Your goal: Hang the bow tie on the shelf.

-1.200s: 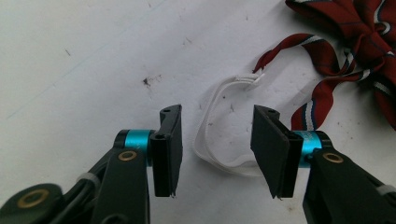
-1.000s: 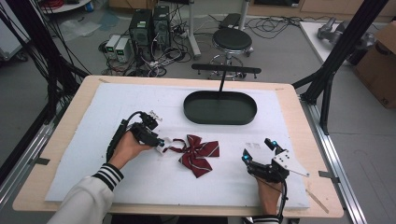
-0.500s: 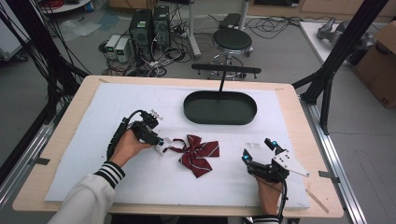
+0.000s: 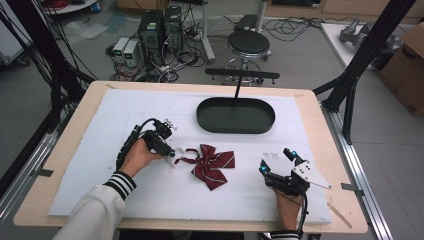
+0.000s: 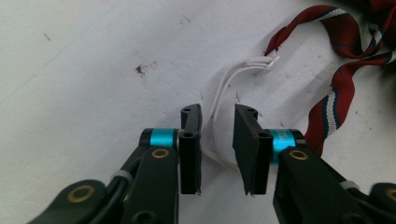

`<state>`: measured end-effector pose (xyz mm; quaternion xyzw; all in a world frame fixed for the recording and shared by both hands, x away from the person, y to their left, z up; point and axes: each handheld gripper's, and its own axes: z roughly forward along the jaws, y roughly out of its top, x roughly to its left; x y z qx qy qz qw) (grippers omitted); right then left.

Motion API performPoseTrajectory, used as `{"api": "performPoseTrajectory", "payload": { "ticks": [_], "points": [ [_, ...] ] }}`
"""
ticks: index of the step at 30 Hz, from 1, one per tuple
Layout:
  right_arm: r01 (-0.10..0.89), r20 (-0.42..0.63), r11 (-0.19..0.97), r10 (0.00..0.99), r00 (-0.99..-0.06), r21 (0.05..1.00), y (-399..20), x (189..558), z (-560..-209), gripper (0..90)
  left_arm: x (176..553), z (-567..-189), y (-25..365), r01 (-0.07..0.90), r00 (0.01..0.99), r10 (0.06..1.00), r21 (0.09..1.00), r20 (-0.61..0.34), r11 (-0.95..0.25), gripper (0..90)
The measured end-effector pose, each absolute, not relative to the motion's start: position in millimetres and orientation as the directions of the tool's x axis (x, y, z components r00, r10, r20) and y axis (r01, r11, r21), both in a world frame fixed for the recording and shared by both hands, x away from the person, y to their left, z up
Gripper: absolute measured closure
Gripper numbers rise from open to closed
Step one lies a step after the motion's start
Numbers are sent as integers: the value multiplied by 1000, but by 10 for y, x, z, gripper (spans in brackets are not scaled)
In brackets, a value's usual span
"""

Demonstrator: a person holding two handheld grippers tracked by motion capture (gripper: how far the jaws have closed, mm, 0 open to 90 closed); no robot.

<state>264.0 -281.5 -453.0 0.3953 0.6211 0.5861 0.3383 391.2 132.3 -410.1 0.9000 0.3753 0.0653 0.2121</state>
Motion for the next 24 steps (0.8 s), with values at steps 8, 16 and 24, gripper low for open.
{"api": "performPoseTrajectory", "payload": {
  "ticks": [8, 16, 24],
  "points": [
    [93, 42, 1, 887, -459, 996, -2816, 2642, -4530, 67, 3906, -4130, 1292, 631, 725, 689, 409, -7, -659, 831],
    [95, 43, 1, 888, -457, 995, -2813, 2640, -4529, 67, 3880, -4105, 1275, 610, 732, 681, 436, 11, -662, 868],
    [94, 42, 1, 888, -457, 996, -2813, 2641, -4530, 67, 3872, -3963, 1341, 585, 737, 675, 517, -18, -625, 871]
  ]
}}
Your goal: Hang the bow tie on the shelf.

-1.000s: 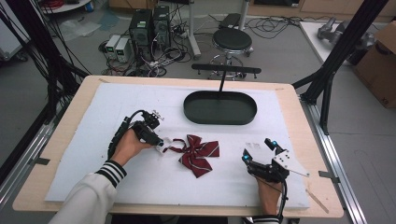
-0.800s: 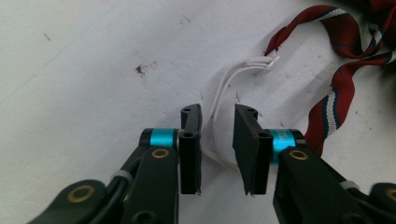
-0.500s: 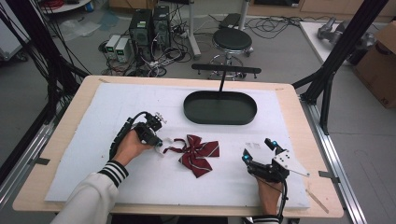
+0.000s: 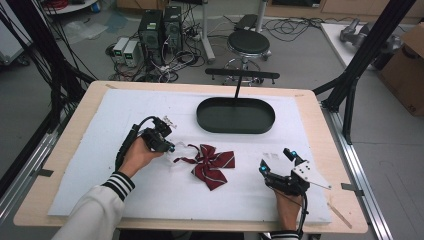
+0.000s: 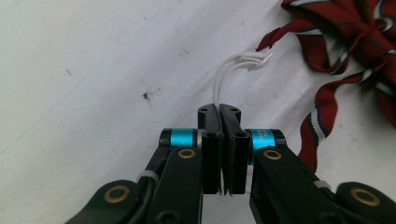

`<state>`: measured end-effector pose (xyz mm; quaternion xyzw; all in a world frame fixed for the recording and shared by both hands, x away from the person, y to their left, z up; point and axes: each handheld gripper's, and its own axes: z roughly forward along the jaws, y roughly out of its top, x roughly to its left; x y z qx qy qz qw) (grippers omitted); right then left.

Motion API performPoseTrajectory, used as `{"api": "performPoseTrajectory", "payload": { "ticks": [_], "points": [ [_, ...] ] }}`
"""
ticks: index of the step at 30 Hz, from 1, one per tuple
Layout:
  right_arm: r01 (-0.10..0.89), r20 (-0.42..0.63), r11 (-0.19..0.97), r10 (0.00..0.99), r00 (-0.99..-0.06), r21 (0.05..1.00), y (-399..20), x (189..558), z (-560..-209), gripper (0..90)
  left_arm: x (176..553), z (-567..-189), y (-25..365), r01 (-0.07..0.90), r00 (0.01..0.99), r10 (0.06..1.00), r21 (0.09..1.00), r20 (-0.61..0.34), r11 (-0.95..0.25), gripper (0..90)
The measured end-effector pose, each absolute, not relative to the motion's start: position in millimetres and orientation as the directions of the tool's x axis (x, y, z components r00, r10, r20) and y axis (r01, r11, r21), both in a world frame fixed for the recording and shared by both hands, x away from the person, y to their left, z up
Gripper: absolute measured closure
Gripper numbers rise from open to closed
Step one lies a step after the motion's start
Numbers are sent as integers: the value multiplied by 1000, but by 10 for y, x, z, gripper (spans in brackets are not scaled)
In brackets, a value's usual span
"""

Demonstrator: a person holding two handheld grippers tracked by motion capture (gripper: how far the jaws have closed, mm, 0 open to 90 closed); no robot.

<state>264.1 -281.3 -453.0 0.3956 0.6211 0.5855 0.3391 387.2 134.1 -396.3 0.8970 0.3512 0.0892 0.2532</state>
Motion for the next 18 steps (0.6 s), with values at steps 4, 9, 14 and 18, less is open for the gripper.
{"api": "performPoseTrajectory", "payload": {
  "ticks": [4, 9, 14, 18],
  "points": [
    [95, 42, 2, 889, -457, 996, -2812, 2640, -4529, 67, 3867, -3877, 1363, 562, 740, 673, 575, -26, -595, 870],
    [95, 42, 1, 889, -457, 996, -2813, 2641, -4530, 67, 3837, -3670, 1342, 496, 740, 673, 673, 3, -548, 870],
    [97, 43, 2, 889, -457, 995, -2810, 2639, -4530, 67, 3806, -3492, 1295, 407, 738, 673, 759, 55, -508, 870],
    [94, 40, 3, 889, -457, 996, -2814, 2641, -4529, 67, 3784, -3399, 1248, 332, 736, 671, 817, 88, -472, 871]
  ]
}}
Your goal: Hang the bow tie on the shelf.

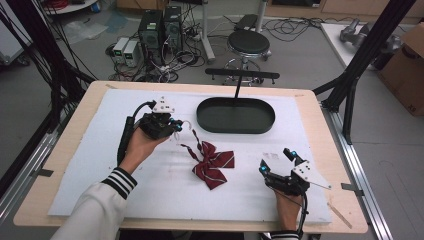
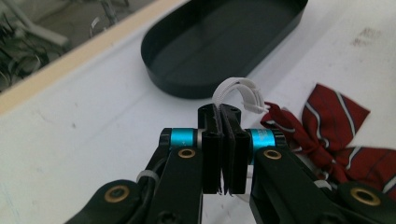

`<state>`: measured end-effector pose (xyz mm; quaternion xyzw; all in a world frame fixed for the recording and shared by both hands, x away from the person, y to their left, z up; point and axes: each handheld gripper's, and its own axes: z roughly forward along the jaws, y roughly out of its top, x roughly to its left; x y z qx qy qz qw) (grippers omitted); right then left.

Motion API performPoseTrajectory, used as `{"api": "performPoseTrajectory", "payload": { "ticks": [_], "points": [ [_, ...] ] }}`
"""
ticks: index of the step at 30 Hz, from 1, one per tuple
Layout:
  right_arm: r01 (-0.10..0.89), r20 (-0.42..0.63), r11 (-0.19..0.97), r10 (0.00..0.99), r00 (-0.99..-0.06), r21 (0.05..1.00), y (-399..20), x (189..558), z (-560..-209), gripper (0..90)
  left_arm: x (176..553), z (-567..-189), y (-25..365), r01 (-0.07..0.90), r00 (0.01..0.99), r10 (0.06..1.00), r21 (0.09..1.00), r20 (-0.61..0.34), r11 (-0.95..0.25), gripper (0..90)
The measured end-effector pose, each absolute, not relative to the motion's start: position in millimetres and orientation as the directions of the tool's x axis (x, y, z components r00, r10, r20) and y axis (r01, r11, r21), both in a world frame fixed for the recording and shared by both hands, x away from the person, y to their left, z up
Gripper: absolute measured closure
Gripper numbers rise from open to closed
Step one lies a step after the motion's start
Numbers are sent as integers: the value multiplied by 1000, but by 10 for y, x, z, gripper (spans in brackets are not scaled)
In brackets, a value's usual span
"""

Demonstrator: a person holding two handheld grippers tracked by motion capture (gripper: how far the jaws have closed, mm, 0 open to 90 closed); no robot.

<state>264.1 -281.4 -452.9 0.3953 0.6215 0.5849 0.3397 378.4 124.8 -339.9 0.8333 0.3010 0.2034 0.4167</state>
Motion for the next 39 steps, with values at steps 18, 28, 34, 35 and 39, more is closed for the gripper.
{"api": "performPoseTrajectory", "payload": {
  "ticks": [18, 28, 34, 35, 39],
  "points": [
    [95, 41, 3, 889, -456, 996, -2814, 2644, -4529, 68, 3809, -3115, 1064, 165, 735, 666, 920, 125, -355, 873],
    [96, 41, 4, 888, -458, 995, -2816, 2647, -4528, 67, 3899, -2974, 954, 136, 731, 668, 930, 138, -342, 873],
    [89, 40, 1, 889, -457, 996, -2815, 2638, -4531, 67, 4012, -2856, 861, 110, 735, 664, 942, 137, -316, 873],
    [84, 36, 3, 888, -458, 996, -2813, 2633, -4533, 67, 4039, -2835, 839, 107, 736, 663, 944, 135, -312, 873],
    [82, 37, 1, 888, -458, 997, -2813, 2629, -4533, 67, 4129, -2770, 746, 96, 736, 665, 952, 129, -291, 873]
  ]
}}
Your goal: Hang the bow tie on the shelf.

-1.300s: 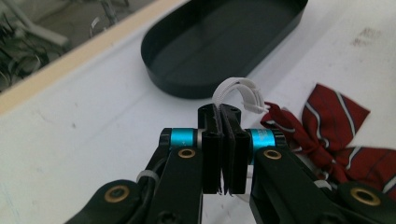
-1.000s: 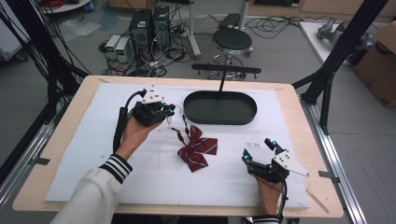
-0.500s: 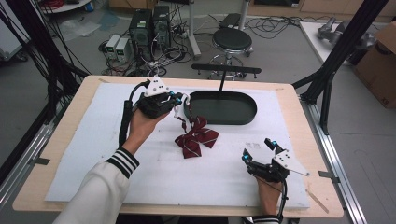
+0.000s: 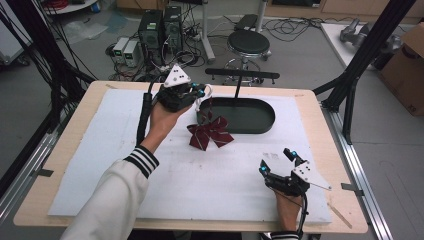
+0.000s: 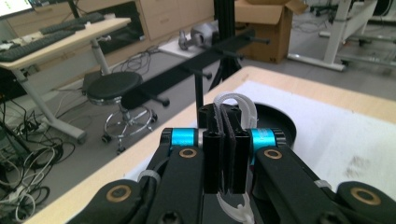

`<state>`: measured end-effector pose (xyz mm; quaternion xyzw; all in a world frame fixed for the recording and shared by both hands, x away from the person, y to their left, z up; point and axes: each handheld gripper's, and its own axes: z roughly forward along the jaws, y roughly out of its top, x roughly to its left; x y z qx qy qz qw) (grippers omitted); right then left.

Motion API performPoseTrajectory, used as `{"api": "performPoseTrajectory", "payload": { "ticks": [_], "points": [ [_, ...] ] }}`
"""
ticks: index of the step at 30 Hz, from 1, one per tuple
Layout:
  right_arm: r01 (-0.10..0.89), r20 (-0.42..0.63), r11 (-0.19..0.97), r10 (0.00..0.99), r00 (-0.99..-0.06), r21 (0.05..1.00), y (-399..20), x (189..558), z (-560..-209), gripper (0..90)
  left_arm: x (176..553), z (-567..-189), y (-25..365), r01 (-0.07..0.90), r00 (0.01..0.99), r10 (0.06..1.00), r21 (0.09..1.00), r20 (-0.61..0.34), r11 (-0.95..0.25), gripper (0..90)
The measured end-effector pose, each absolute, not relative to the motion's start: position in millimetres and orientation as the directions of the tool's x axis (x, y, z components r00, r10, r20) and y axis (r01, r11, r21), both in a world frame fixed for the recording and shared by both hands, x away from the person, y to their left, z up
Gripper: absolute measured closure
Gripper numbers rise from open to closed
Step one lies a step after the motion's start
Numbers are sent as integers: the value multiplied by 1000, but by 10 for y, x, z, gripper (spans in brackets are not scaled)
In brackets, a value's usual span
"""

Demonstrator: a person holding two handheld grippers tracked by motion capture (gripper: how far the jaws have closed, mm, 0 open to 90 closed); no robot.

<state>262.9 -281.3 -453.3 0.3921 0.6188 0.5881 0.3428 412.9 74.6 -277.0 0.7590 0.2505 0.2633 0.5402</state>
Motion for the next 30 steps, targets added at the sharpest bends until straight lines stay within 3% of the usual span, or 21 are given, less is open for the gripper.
{"api": "performPoseTrajectory", "payload": {
  "ticks": [30],
  "points": [
    [81, 37, 1, 886, -462, 997, -2815, 2631, -4534, 66, 4974, -2571, 451, 114, 676, 726, 955, 126, -272, 873]
  ]
}}
